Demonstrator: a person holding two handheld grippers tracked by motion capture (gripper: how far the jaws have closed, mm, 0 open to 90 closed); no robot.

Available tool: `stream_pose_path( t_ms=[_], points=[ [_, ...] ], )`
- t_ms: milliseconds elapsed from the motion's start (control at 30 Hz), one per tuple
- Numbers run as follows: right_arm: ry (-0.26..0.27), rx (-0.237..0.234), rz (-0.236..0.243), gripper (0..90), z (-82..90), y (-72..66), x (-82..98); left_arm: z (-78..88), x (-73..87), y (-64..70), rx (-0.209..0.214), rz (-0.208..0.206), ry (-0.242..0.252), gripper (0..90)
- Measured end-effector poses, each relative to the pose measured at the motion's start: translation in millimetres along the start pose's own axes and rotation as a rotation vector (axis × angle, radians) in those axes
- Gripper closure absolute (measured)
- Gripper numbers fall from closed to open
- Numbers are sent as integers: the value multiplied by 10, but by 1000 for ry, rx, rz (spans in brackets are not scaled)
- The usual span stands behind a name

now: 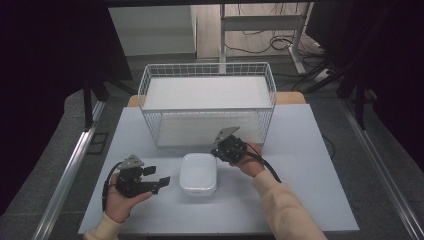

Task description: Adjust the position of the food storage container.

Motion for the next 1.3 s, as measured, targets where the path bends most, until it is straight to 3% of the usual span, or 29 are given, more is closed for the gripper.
stream_pose_path(
  t_ms=[267, 433, 600, 733, 833, 900, 1000, 1067, 1133, 1200, 1300],
  points=[
    [2, -30, 39, 899, -54, -171, -96, 6, -4, -1, 2, 2, 2, 262],
    [-2, -13, 26, 899, -36, -166, -107, 22, -9, -5, 1, -1, 5, 262],
    [48, 40, -70, 899, 298, -115, -99, 26, -12, -25, 2, 6, 7, 262],
    [109, 40, -144, 898, 568, -204, 9, 30, -17, -25, 1, 11, 11, 262],
    [148, 48, -162, 880, 677, -287, 106, 38, -26, -6, 1, 13, 16, 261],
    [180, 51, -191, 797, 749, -347, 179, 41, -29, 9, 3, 13, 16, 260],
    [236, 57, -252, 559, 842, -407, 241, 42, -35, 28, 8, 17, 18, 257],
    [235, 57, -269, 410, 876, -441, 277, 46, -38, 25, 9, 20, 19, 254],
    [254, 71, -281, 337, 925, -463, 297, 54, -34, 13, 13, 30, 21, 250],
    [280, 33, -338, 292, 949, -498, 305, 61, -34, -5, 19, 42, 22, 246],
    [280, 12, -360, 264, 937, -524, 310, 74, -38, -24, 29, 59, 23, 240]
  ],
)
Point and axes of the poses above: each handheld gripper's, and its own axes: z roughly backward along the jaws, x roughly out of its underside, y roughly to its right, the point moved 9 cm from there along -z, roughly forward along the jaws, and after that the axes turned 6 degrees about z, right-handed, at the moved point
